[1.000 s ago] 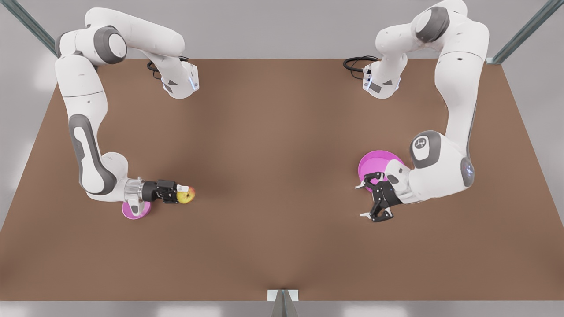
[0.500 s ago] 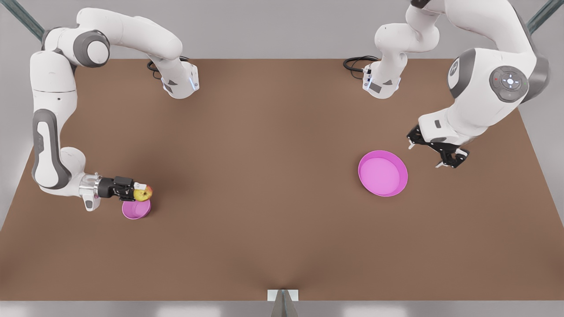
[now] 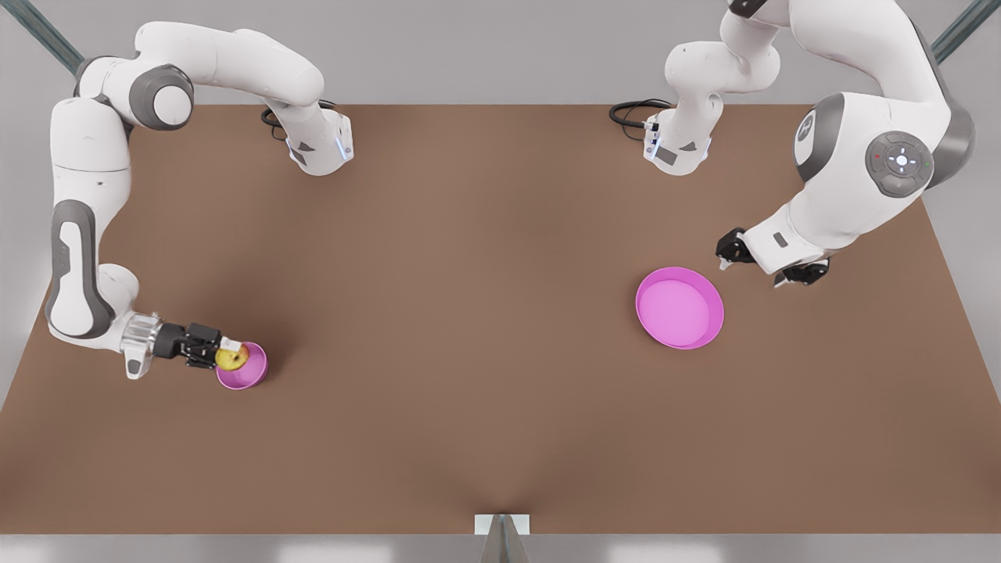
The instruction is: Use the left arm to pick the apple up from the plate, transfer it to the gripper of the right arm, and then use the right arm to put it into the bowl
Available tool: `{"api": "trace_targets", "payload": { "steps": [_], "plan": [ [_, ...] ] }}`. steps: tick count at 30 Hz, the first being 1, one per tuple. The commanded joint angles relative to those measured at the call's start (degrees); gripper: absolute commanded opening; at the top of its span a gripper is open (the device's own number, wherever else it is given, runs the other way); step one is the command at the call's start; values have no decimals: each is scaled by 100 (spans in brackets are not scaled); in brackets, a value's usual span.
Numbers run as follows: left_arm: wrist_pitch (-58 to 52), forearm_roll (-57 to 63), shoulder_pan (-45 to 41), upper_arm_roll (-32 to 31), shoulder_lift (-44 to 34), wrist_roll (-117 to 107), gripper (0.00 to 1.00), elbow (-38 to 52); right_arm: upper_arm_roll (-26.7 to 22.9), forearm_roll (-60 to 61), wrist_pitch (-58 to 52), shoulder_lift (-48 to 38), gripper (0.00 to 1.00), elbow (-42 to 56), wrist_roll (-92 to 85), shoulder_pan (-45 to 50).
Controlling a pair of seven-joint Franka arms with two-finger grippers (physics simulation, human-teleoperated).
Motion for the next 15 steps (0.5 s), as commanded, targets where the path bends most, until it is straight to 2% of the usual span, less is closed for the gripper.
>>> {"api": "trace_targets", "payload": {
  "steps": [1, 10, 14, 15],
  "plan": [
    [-36, -13, -4, -5, -6, -1545, 100, 3, -4, -29, 247, 31, 73, 10, -246, -3],
    [-45, -22, 5, -5, -6, -1545, 100, 3, -92, -345, 774, 49, 74, 80, 132, 50],
    [-45, -31, 14, -5, -6, -1545, 100, 3, -92, -530, 766, 23, 100, 80, 430, 59],
    [-45, -31, 14, -5, -6, -1545, 100, 3, -83, -600, 766, 14, 100, 80, 439, 59]
  ]
}}
